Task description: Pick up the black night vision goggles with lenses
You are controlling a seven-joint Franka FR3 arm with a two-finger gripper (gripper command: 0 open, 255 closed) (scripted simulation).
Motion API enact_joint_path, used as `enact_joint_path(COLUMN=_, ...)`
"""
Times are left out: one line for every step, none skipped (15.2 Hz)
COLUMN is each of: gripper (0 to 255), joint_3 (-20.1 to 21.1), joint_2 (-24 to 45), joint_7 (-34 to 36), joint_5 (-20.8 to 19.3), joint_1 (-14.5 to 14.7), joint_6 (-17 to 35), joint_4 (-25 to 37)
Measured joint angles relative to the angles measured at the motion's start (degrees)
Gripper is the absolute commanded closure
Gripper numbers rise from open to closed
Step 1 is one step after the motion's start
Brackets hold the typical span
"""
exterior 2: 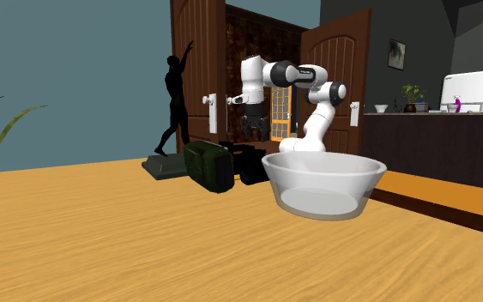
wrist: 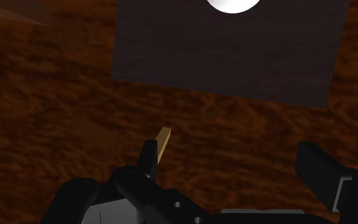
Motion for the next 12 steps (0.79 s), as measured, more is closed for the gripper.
enact_joint_path(gripper=0, joint_3=0.00, joint_2=0.00, joint_7=0.00, joint_5=0.00, joint_1=0.00, joint_6=0.00, joint_4=0.00)
enact_joint_path(gripper=0, joint_3=0.46, joint_2=0.70, joint_7=0.62, joint_5=0.46, joint_1=0.17, joint_6=0.36, joint_4=0.47)
enact_joint_path(gripper=0, joint_3=1.26, joint_2=1.74, joint_7=1.68, joint_5=1.24, joint_1=0.48, joint_6=1.03, joint_4=1.07)
enact_joint_path(gripper=0, joint_3=2.09, joint_2=2.74, joint_7=2.83, joint_5=2.06, joint_1=0.78, joint_6=1.63, joint_4=1.74)
enact_joint_path(gripper=0, joint_3=2.88, joint_2=3.98, joint_7=3.94, joint_5=2.80, joint_1=1.03, joint_6=2.16, joint_4=2.78)
enact_joint_path(gripper=0, joint_3=3.60, joint_2=4.95, joint_7=4.98, joint_5=3.49, joint_1=1.26, joint_6=2.67, joint_4=3.58)
enact_joint_path(gripper=0, joint_3=4.35, joint_2=5.94, joint_7=6.08, joint_5=4.15, joint_1=1.48, joint_6=3.53, joint_4=4.06)
enact_joint_path(gripper=0, joint_3=5.09, joint_2=7.61, joint_7=7.14, joint_5=4.72, joint_1=1.65, joint_6=4.10, joint_4=5.54)
enact_joint_path(gripper=0, joint_3=6.17, joint_2=8.93, joint_7=8.60, joint_5=5.53, joint_1=1.99, joint_6=4.89, joint_4=6.45)
enact_joint_path(gripper=0, joint_3=6.99, joint_2=10.45, joint_7=9.79, joint_5=6.08, joint_1=2.17, joint_6=5.53, joint_4=7.74)
enact_joint_path(gripper=0, joint_3=7.95, joint_2=11.68, joint_7=11.17, joint_5=6.74, joint_1=2.45, joint_6=5.84, joint_4=9.05)
enact_joint_path(gripper=0, joint_3=8.85, joint_2=13.09, joint_7=12.47, joint_5=7.24, joint_1=2.65, joint_6=6.25, joint_4=10.47)
